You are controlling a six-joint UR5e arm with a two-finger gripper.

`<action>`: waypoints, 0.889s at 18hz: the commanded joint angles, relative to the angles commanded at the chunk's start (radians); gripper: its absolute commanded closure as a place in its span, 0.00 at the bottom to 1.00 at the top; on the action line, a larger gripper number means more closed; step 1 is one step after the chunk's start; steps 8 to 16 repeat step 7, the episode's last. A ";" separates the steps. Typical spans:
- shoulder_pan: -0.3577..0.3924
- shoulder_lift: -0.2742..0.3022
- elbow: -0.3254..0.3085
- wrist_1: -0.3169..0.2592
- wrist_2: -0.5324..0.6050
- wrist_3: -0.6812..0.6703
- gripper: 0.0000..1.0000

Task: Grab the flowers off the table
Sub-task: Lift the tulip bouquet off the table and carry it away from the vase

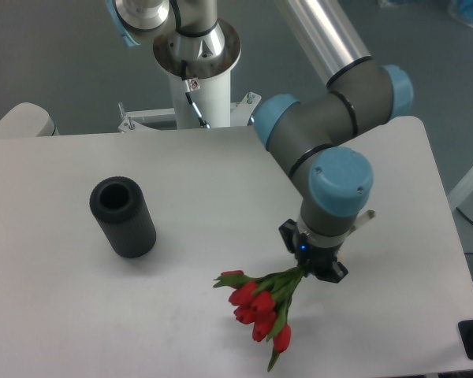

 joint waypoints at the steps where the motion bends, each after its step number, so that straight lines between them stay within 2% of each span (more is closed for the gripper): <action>1: 0.005 0.000 0.008 -0.014 -0.002 0.012 1.00; 16: 0.012 -0.003 0.012 -0.020 -0.002 0.025 1.00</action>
